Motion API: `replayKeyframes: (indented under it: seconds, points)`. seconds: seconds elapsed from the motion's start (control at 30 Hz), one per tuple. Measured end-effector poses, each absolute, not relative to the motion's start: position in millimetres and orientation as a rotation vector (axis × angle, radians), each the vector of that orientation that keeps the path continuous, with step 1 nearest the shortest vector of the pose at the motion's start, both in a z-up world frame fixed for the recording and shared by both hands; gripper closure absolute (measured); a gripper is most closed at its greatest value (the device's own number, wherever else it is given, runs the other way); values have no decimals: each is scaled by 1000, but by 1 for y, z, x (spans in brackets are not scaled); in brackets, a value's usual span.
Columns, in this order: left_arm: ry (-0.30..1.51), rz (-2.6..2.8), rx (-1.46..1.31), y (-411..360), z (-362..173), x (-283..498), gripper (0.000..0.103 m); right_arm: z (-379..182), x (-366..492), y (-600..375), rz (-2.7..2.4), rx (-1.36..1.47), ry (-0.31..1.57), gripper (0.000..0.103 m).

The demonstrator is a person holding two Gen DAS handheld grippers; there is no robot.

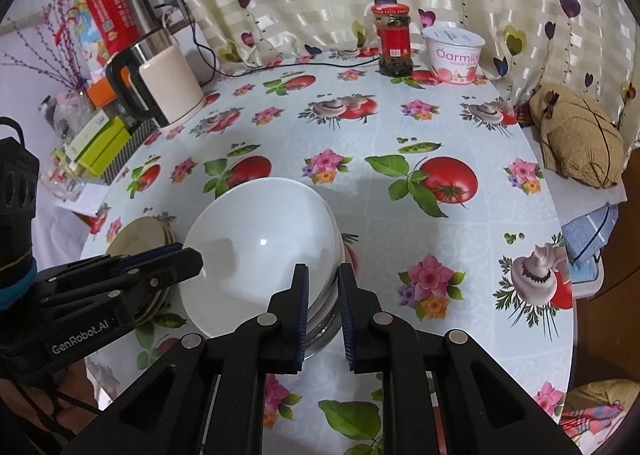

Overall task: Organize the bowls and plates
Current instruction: 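Close both grippers on the rim of the steel bowl stack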

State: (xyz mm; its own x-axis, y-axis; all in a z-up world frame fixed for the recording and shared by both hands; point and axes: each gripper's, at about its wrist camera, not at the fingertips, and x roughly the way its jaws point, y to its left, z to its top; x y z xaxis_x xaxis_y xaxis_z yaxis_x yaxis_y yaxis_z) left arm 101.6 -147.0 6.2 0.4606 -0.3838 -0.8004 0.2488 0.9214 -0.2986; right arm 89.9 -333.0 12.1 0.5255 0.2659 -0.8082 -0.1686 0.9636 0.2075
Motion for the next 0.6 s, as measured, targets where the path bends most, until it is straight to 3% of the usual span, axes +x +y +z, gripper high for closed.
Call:
replayKeyframes:
  seconds: [0.27, 0.6]
  points:
    - [1013, -395, -166, -143, 10, 99, 85, 12, 89, -334, 267, 129, 988, 85]
    - [969, -400, -186, -135, 20, 95, 85, 22, 78, -341, 272, 129, 953, 67]
